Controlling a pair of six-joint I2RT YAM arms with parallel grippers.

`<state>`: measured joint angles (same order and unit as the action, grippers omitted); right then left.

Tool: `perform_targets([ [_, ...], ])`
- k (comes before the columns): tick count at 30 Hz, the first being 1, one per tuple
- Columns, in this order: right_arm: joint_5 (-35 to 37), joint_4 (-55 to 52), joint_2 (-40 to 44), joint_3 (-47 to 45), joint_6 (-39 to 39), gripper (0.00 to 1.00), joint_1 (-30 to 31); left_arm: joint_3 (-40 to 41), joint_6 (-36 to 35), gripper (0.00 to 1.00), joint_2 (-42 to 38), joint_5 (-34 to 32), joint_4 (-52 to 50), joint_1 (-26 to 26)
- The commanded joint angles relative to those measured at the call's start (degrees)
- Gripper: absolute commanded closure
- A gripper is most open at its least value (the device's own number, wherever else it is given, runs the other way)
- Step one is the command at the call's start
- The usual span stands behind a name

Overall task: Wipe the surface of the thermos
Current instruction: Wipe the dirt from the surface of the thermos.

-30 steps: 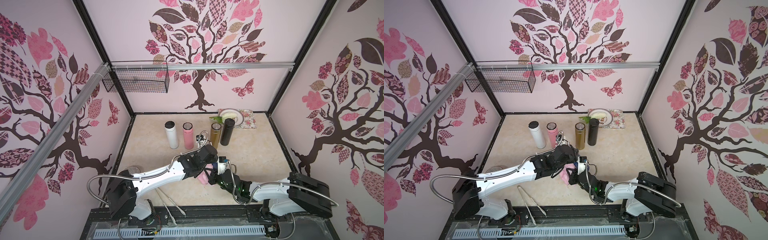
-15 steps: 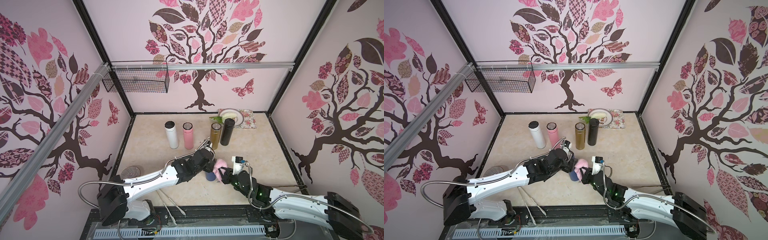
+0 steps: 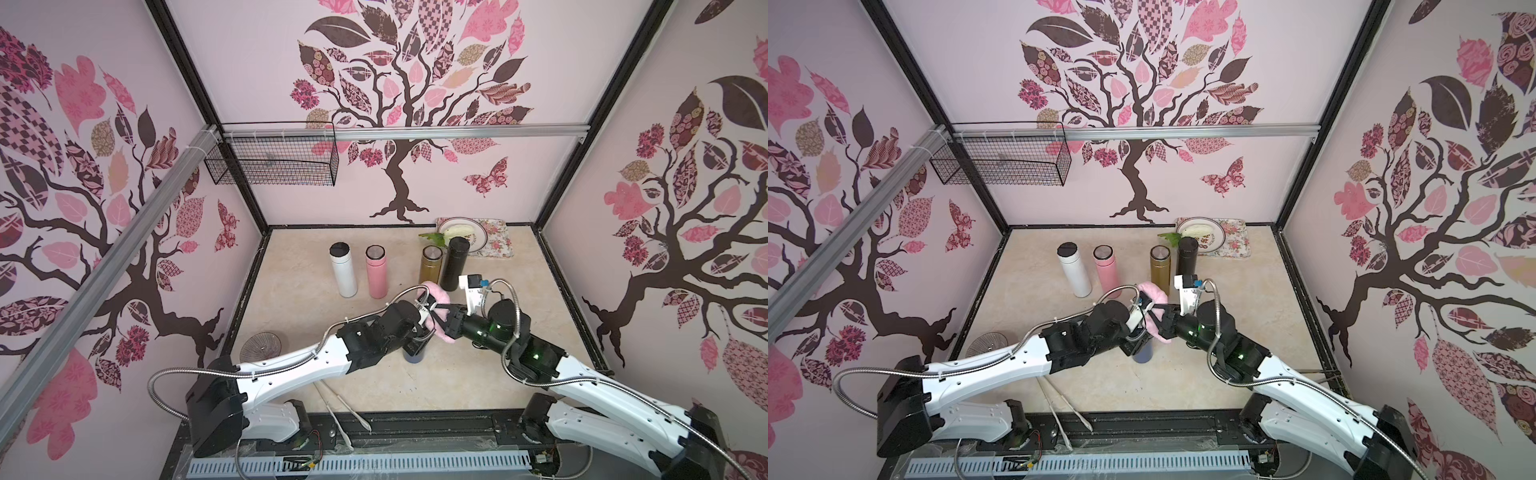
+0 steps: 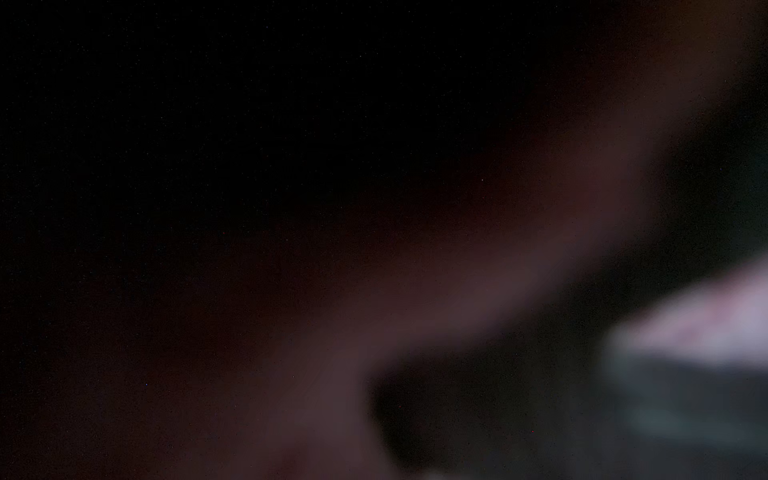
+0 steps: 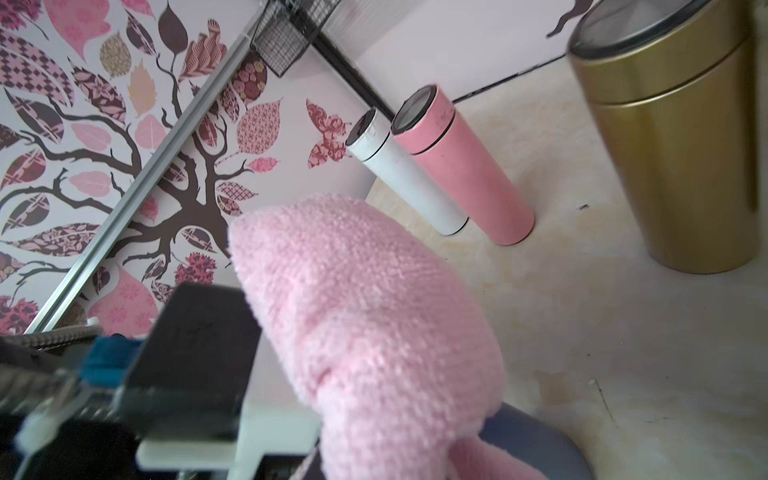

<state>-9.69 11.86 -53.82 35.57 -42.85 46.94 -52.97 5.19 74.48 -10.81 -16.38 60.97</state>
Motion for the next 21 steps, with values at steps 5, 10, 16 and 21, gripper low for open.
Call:
perform_targets([
  [5, -20.56, 16.7, -9.82, 1.56, -5.91, 1.0, -1.0, 5.8, -5.14, 1.0, -3.79, 3.34, 7.14, 0.99],
  [10, -18.52, 12.41, -15.34, 6.34, -2.32, 1.0, -1.9, 6.56, -5.0, 1.0, -4.17, 9.45, 9.04, 0.99],
  [16, -14.45, 5.67, -17.08, 10.39, 3.04, 1.0, -2.02, 6.98, -3.26, 1.0, -3.84, 5.16, 10.68, 0.99],
  [21, -21.12, 1.23, -12.74, 5.67, 5.81, 1.0, -1.98, 5.58, -2.79, 1.0, -1.79, 2.37, 9.33, 0.04],
])
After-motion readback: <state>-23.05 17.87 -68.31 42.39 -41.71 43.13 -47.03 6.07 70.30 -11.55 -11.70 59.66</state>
